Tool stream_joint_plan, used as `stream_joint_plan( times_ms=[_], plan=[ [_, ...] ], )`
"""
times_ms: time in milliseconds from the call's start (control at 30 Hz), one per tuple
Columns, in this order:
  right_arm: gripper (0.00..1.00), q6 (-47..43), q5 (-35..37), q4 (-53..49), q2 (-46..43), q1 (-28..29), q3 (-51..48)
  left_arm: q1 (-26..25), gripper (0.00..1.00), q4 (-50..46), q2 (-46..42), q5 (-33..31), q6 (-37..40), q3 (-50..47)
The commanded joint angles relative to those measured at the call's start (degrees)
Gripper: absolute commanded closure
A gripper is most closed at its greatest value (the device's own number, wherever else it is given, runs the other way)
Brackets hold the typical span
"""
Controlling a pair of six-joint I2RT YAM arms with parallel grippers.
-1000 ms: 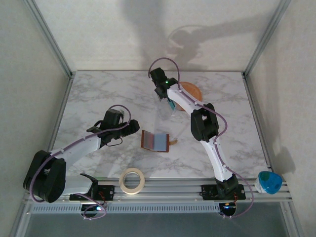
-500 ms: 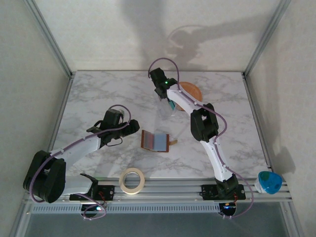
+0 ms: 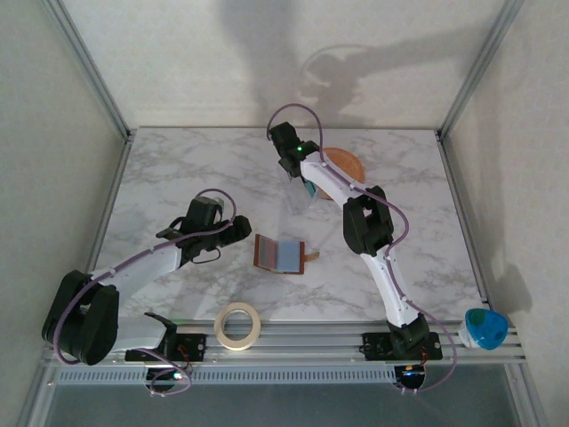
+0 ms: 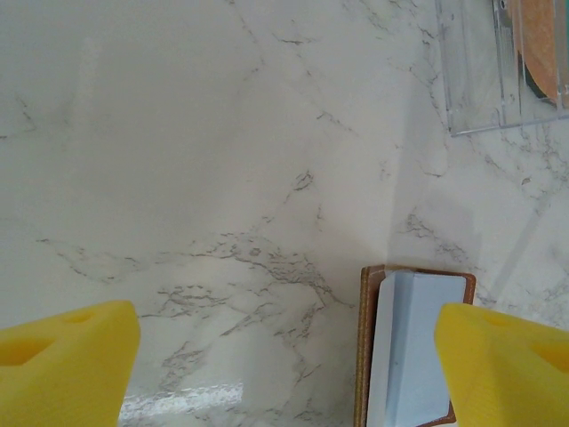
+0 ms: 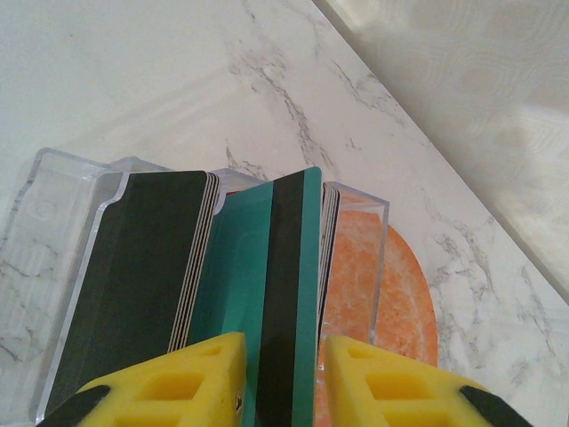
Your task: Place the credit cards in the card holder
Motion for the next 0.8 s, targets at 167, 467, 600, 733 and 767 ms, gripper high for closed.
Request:
stream_joint_plan(
  times_ms=[167, 467, 600, 733, 767],
  plan=[
    [0.74, -0.51, 2.15, -0.37, -1.73, 0.06, 1.9, 0.31, 0.14, -0.07, -0.06, 0.51, 0.96, -0.16],
    [0.79, -0.77, 1.17, -0.24, -2.9, 0.08, 1.46, 0.31, 0.14, -0.17, -0.07, 0.06, 0.82, -0.16],
    [0.82, -0.95, 1.1, -0.31, -2.98, 0.06, 1.37, 0.31, 0.14, -0.11, 0.03, 0.07, 0.79, -0.21],
    [0.82, -0.77, 0.79, -0.55, -3.14, 0.11, 1.28, 0.31, 0.14, -0.07, 0.1, 0.11, 0.92, -0.12],
    [0.83, -0.69, 0.7, -0.61, -3.16, 0.06, 1.19, 0.31, 0.14, -0.08, 0.11, 0.07, 0.96, 0.01]
  ],
)
